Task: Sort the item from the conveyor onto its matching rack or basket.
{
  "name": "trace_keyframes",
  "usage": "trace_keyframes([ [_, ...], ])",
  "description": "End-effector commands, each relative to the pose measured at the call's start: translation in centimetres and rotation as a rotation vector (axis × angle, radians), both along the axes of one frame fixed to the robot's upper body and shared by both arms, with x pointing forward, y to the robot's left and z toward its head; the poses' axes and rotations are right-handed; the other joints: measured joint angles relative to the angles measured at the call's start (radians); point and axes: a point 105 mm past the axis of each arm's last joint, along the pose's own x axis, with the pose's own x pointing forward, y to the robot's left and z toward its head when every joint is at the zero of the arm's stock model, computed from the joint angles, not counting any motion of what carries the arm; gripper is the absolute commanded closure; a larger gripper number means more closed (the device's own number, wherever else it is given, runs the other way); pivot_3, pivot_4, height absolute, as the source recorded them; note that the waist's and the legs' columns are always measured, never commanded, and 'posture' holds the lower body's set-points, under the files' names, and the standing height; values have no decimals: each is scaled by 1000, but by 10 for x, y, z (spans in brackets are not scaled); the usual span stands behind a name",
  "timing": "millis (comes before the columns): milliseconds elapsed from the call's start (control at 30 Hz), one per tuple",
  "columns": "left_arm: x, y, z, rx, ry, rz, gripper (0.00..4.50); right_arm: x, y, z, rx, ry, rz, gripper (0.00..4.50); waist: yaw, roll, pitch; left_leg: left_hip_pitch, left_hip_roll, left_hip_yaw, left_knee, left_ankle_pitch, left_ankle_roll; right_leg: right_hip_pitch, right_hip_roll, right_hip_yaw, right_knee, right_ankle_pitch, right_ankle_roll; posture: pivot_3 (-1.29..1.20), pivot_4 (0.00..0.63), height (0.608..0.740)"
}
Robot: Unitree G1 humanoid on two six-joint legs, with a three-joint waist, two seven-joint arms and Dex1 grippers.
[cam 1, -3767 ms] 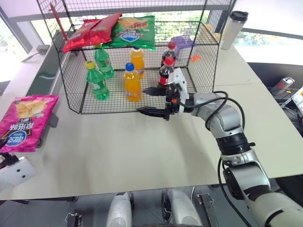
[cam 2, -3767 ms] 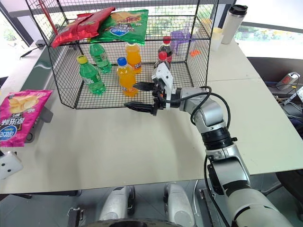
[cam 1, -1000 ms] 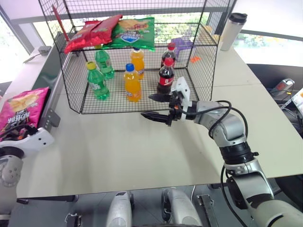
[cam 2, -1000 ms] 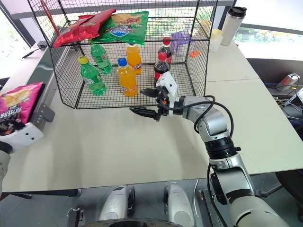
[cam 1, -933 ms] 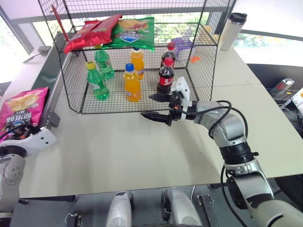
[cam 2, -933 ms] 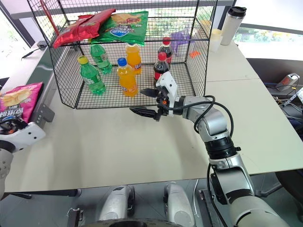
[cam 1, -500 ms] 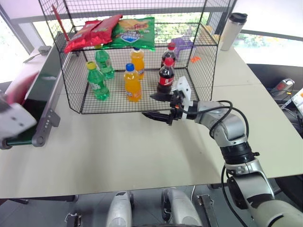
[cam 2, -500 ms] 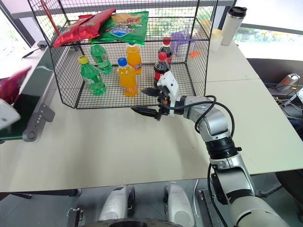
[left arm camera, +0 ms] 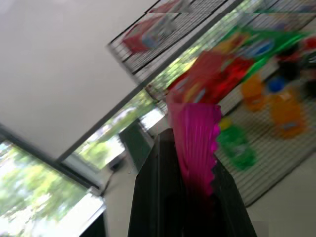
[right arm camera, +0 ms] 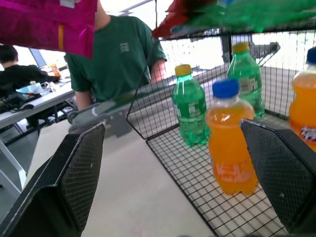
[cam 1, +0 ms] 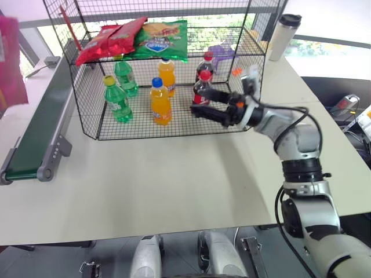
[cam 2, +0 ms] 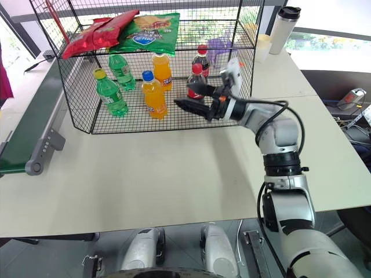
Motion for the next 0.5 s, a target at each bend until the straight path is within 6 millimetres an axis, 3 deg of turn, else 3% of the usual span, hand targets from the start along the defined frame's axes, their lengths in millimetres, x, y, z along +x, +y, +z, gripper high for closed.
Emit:
trace_keyframes([
  [33,-1,-21,6,-64,18,-219,4417,-6,0,14,16,-27,66,0,-1,0,0,0,0,-1,0,0,0,0,1,0,0,-2,0,0,150,740],
  [267,17,-55,25,-165,-56,-558,4417,-10,6,31,74,-38,138,0,-1,0,0,1,0,-1,2,0,0,1,1,1,2,0,0,0,150,740],
  [500,54,-84,18,-225,-12,-785,4417,-21,25,47,141,-54,285,0,3,-1,0,1,0,-1,3,1,0,3,2,1,3,1,1,0,150,740],
])
